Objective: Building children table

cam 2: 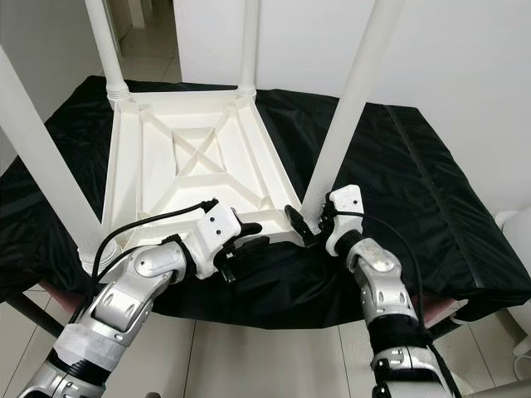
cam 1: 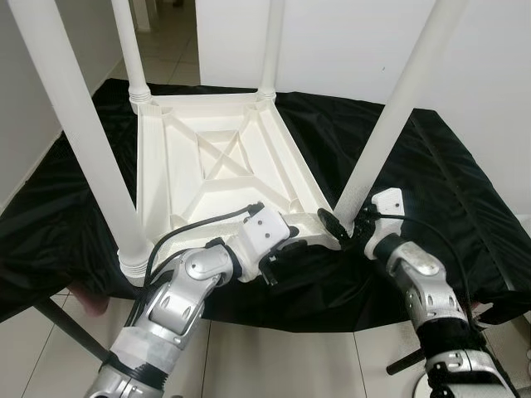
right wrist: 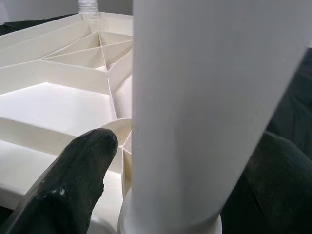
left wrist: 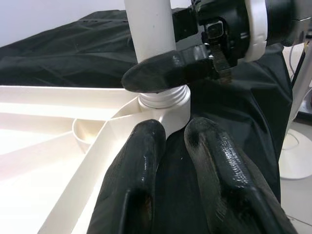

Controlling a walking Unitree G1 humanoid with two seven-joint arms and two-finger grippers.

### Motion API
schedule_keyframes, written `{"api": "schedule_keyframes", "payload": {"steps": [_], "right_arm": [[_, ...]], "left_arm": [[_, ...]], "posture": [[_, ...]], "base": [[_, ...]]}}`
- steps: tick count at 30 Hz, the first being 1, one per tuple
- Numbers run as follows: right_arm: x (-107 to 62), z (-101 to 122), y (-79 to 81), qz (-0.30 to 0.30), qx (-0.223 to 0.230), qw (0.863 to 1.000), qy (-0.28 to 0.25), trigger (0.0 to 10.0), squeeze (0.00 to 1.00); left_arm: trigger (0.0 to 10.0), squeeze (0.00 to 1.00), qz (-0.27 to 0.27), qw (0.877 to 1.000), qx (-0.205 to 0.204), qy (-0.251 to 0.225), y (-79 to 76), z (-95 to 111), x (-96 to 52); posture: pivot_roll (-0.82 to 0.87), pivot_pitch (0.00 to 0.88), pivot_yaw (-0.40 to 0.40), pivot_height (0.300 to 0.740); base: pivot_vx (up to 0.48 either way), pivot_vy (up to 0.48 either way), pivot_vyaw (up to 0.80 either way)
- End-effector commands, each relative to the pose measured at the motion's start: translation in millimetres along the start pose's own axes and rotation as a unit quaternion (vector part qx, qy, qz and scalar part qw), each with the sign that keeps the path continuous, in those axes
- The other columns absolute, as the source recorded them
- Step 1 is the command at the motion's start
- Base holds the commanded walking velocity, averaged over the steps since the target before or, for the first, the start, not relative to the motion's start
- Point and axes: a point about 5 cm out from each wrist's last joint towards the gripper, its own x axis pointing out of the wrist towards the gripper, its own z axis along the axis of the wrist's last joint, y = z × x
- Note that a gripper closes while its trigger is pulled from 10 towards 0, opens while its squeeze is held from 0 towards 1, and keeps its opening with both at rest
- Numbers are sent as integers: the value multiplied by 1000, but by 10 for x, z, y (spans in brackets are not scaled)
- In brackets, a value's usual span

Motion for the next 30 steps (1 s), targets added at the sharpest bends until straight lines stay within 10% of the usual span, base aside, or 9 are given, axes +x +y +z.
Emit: {"api": "schedule_keyframes", "payload": {"steps": [1,2,4,5,19,20,30], "right_arm": [[-5,-25,-21,13,-3,1000,10,9882,0],[-10,-37,-43,21,-8,1000,17,4549,0],[-15,-52,-64,30,-10,999,23,3216,0],[-20,-63,-77,37,-15,999,27,0,0],[-67,-183,-98,55,8,998,40,0,0],[-63,-179,-103,48,15,998,36,10000,0],[-24,-153,-131,-46,47,998,12,10000,0]], "left_arm": [[10000,0,4,1000,3,0,5,-2,11],[10000,0,5,1000,4,0,8,-3,7],[10000,0,5,1000,4,1,9,-4,5],[10000,0,5,1000,5,1,12,-4,3],[10000,0,4,1000,6,0,12,-5,-4],[10000,0,4,1000,6,0,11,-5,-1],[10000,0,0,1000,4,1,-15,-11,-3]], "posture": [[45,2,-47,740],[47,0,-47,740],[47,0,-47,740],[49,0,-48,740],[48,0,-42,740],[47,0,-42,740],[40,6,-43,740]], "base": [[0,0,0],[0,0,0],[0,0,0],[0,0,0],[0,0,0],[0,0,0],[0,0,0]]}}
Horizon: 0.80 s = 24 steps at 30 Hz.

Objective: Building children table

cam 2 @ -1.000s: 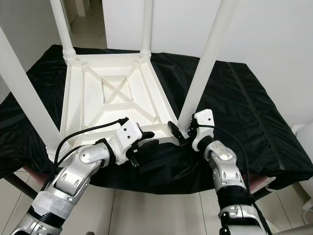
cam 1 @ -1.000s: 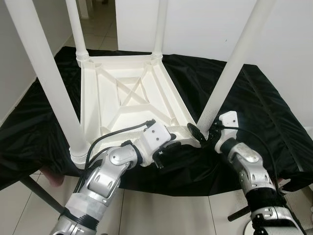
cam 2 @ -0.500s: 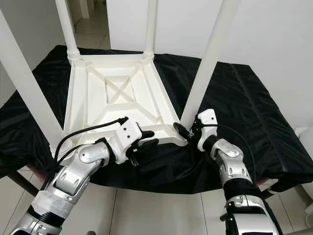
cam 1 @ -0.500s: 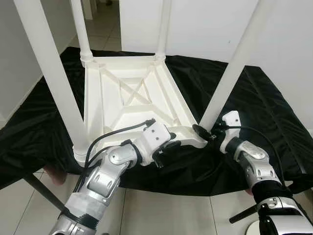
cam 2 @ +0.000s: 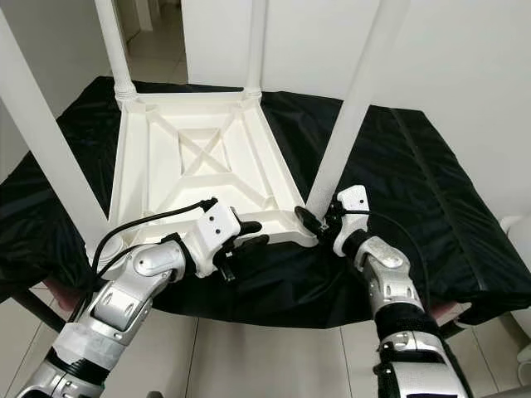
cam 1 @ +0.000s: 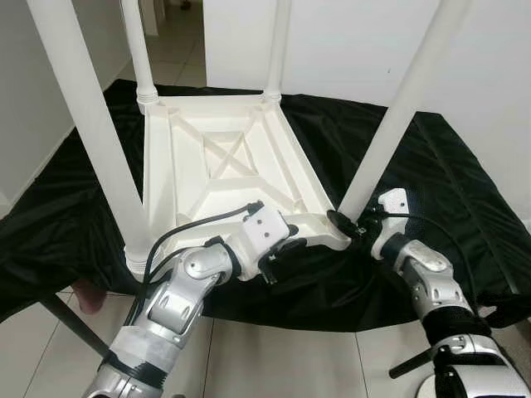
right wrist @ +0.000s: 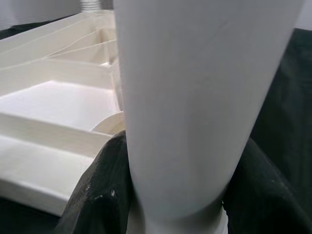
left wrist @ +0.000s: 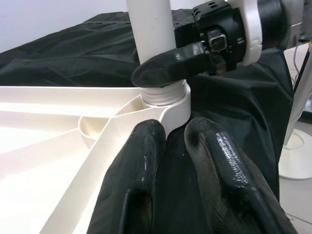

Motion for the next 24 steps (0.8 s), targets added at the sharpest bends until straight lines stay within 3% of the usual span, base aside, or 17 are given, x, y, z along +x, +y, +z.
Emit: {"api": "schedule_keyframes", "payload": {"steps": [1,7,16,17,19,21,22,24], "right_arm": [[-39,-34,-43,-26,12,1000,4,10000,0],[-27,-30,62,-105,34,994,-15,10000,0],[-20,-49,249,-156,54,986,-21,10000,0],[-24,-97,311,-216,59,975,-4,10000,0],[-24,-97,311,-216,59,975,-4,10000,0],[-26,-171,426,-280,66,958,17,10000,0],[-26,-171,426,-280,66,958,17,10000,0],[-27,-207,537,-320,80,944,13,10000,0]], "left_arm": [[10000,0,0,1000,0,1,-18,-11,3],[10000,0,0,1000,-1,2,-27,-20,-4],[10000,0,1,1000,-3,3,-29,-27,-14],[10000,0,0,1000,-2,5,-27,-32,-15],[10000,0,0,1000,-2,5,-27,-32,-15],[10000,0,-1,1000,-1,6,-23,-34,-10],[10000,0,-1,1000,-1,6,-23,-34,-10],[10000,0,-1,1000,-1,5,-28,-31,-2]], "posture": [[40,6,-43,740],[42,8,-48,740],[41,7,-46,740],[40,9,-45,740],[40,9,-45,740],[42,7,-46,740],[42,7,-46,740],[45,6,-48,740]], "base": [[0,0,0],[0,0,0],[0,0,0],[0,0,0],[0,0,0],[0,0,0],[0,0,0],[0,0,0]]}}
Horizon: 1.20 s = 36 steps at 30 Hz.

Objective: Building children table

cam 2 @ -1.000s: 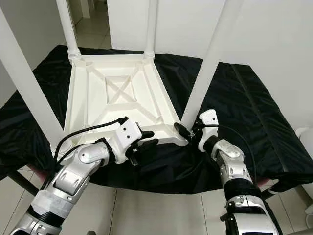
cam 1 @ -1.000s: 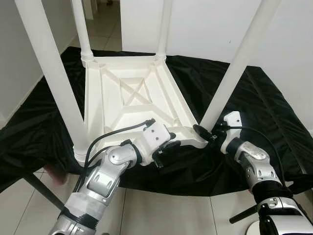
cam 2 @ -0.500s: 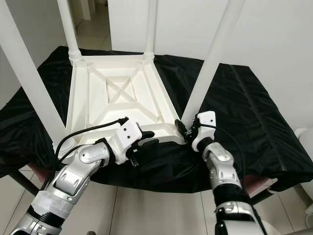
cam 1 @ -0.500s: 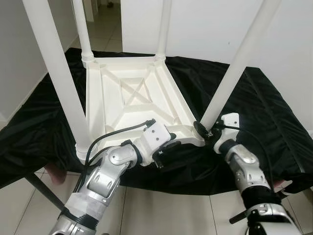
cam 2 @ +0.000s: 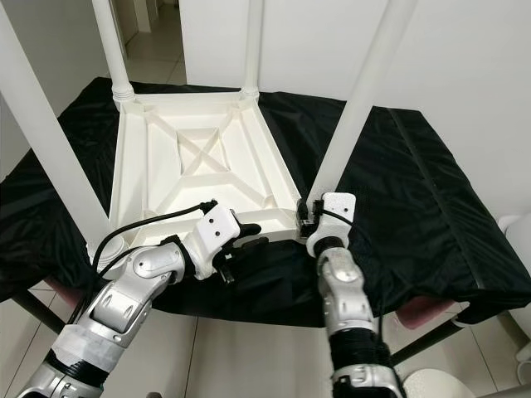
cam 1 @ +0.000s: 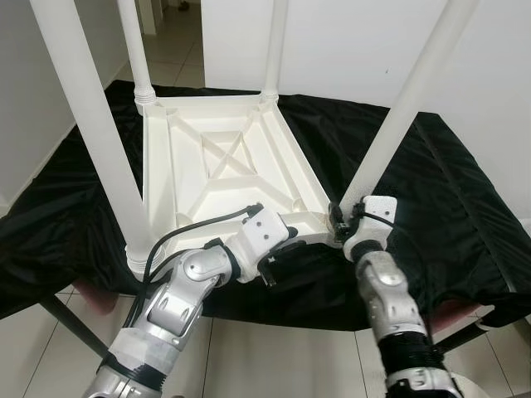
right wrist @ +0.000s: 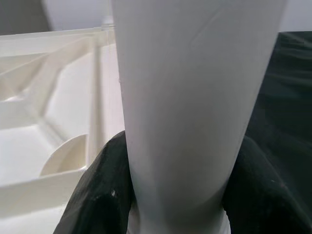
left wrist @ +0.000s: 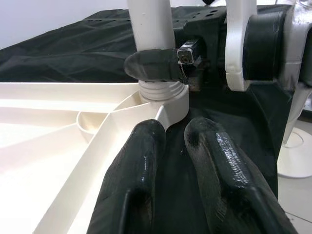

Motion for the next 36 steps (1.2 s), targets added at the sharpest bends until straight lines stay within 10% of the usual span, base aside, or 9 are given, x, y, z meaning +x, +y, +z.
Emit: {"api": "schedule_keyframes", "payload": {"steps": [1,11,12,23,24,26,27,36], "right_arm": [[-126,-221,16,-58,16,997,40,10000,0],[-171,-135,158,-46,30,998,26,10000,0],[-180,-132,169,-48,31,998,26,10000,1000],[-167,-40,192,23,38,999,-2,10000,1000],[-147,-28,148,41,29,999,-4,10000,831],[-135,-20,119,55,24,998,-3,10000,831],[-123,-10,95,77,18,997,-3,10000,0],[-36,35,-165,159,-28,987,-5,10000,0]], "left_arm": [[10000,0,-1,1000,1,0,-23,-1,13],[10000,0,-3,1000,11,4,-20,-12,3],[10000,0,-2,1000,11,4,-16,-10,2],[10000,0,3,1000,12,3,-2,-6,14],[10000,0,4,1000,12,3,1,-5,13],[10000,0,4,1000,11,3,3,-5,12],[10000,0,4,1000,12,2,-1,-4,10],[10000,0,3,1000,12,4,-13,-8,1]], "posture": [[49,5,-48,740],[51,0,-47,740],[51,0,-47,740],[45,0,-45,740],[44,0,-45,740],[44,0,-45,740],[46,0,-45,740],[50,5,-47,740]], "base": [[0,0,0],[0,0,0],[0,0,0],[0,0,0],[0,0,0],[0,0,0],[0,0,0],[0,0,0]]}}
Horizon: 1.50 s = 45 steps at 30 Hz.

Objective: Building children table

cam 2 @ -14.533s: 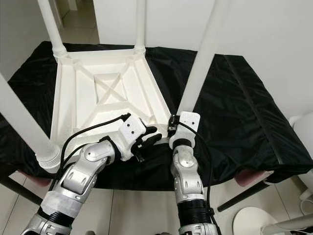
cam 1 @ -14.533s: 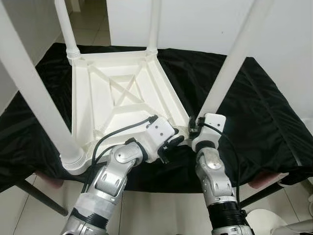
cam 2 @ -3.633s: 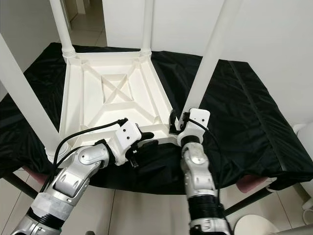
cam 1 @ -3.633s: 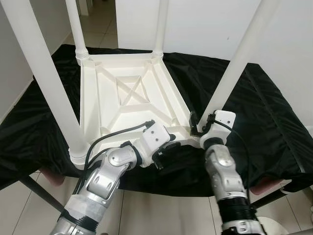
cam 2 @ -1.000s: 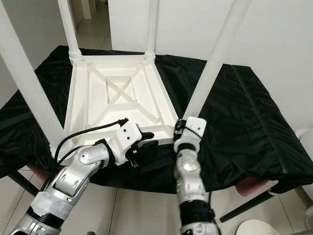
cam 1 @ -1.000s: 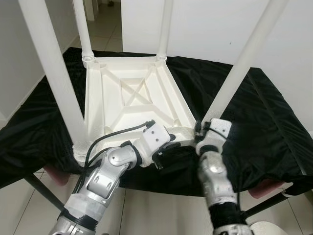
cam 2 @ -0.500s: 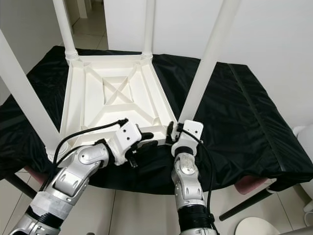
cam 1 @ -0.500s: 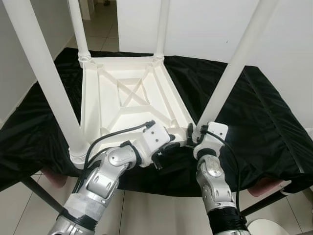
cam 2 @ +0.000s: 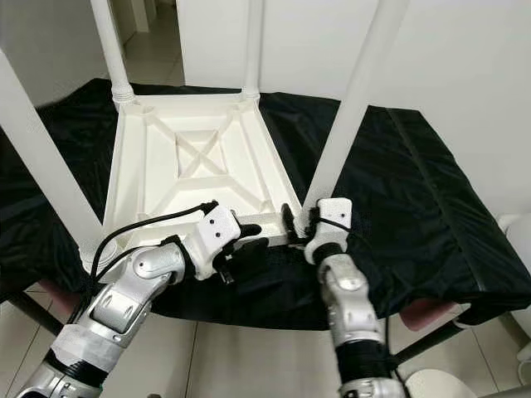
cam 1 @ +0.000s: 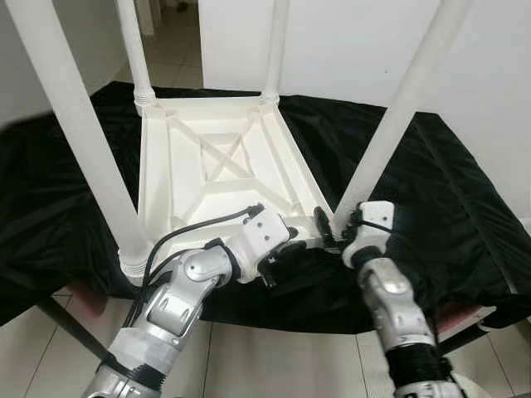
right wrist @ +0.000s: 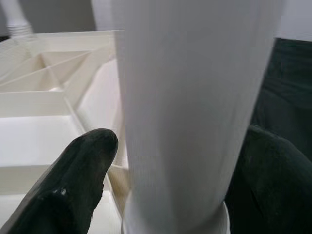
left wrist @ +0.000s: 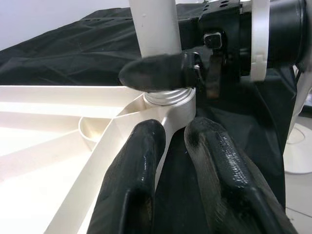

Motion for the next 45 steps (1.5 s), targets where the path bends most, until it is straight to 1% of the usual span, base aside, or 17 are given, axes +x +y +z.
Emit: {"api": "schedule_keyframes", "payload": {"steps": [1,4,5,7,9,11,19,20,21,22,24,25,27,34,35,38,45], "right_arm": [[9,-3,-43,18,-1,1000,0,10000,0],[47,0,-127,65,-21,998,12,10000,0],[47,0,-127,65,-21,998,12,10000,0],[84,-9,-139,102,-29,994,23,10000,0],[84,-9,-139,102,-29,994,23,10000,0],[119,-11,-144,127,-32,991,28,10000,0],[196,-33,-135,165,-46,984,38,10000,0],[210,-38,-140,172,-48,983,40,8314,0],[218,-42,-144,176,-48,982,41,8314,0],[222,-47,-150,177,-52,982,43,4431,0],[224,-51,-156,179,-54,981,44,4431,0],[223,-64,-167,180,-55,981,49,0,0],[217,-114,-209,175,-56,981,67,0,0],[192,-152,-256,168,-44,982,71,0,0],[197,-148,-254,162,-40,984,67,10000,0],[203,-144,-251,155,-33,985,65,10000,0],[232,-80,-213,99,-17,994,38,10000,0]], "left_arm": [[10000,0,5,1000,3,2,-13,-2,8],[10000,0,5,1000,4,3,-7,-6,11],[10000,0,5,1000,4,3,-7,-6,11],[10000,0,7,1000,3,4,2,-6,19],[10000,0,7,1000,3,4,2,-6,19],[10000,0,8,1000,1,8,1,-25,15],[10000,0,9,1000,10,15,-5,-70,-13],[10000,0,11,1000,10,15,5,-69,-11],[10000,0,12,1000,11,15,11,-67,-8],[10000,0,12,1000,11,15,15,-64,-6],[10000,0,13,1000,11,15,16,-63,-5],[10000,0,13,1000,12,14,19,-58,-1],[10000,0,14,1000,11,13,16,-52,3],[10000,0,17,1000,8,13,-15,-61,5],[10000,0,18,1000,8,13,-17,-62,2],[10000,0,19,1000,6,14,-18,-62,0],[10000,0,17,1000,-1,14,-34,-71,-18]], "posture": [[49,5,-44,740],[48,4,-43,740],[48,4,-43,740],[46,6,-42,740],[46,6,-42,740],[46,5,-47,740],[56,0,-47,740],[56,0,-49,740],[56,0,-49,740],[56,0,-51,740],[56,0,-51,740],[56,0,-52,740],[61,1,-58,740],[65,12,-65,740],[67,19,-66,740],[67,19,-66,740],[56,32,-60,740]], "base": [[0,0,0],[0,0,0],[0,0,0],[0,0,0],[0,0,0],[0,0,0],[0,0,0],[0,0,0],[0,0,0],[0,0,0],[0,0,0],[0,0,0],[0,0,0],[0,0,0],[0,0,0],[0,0,0],[0,0,0]]}}
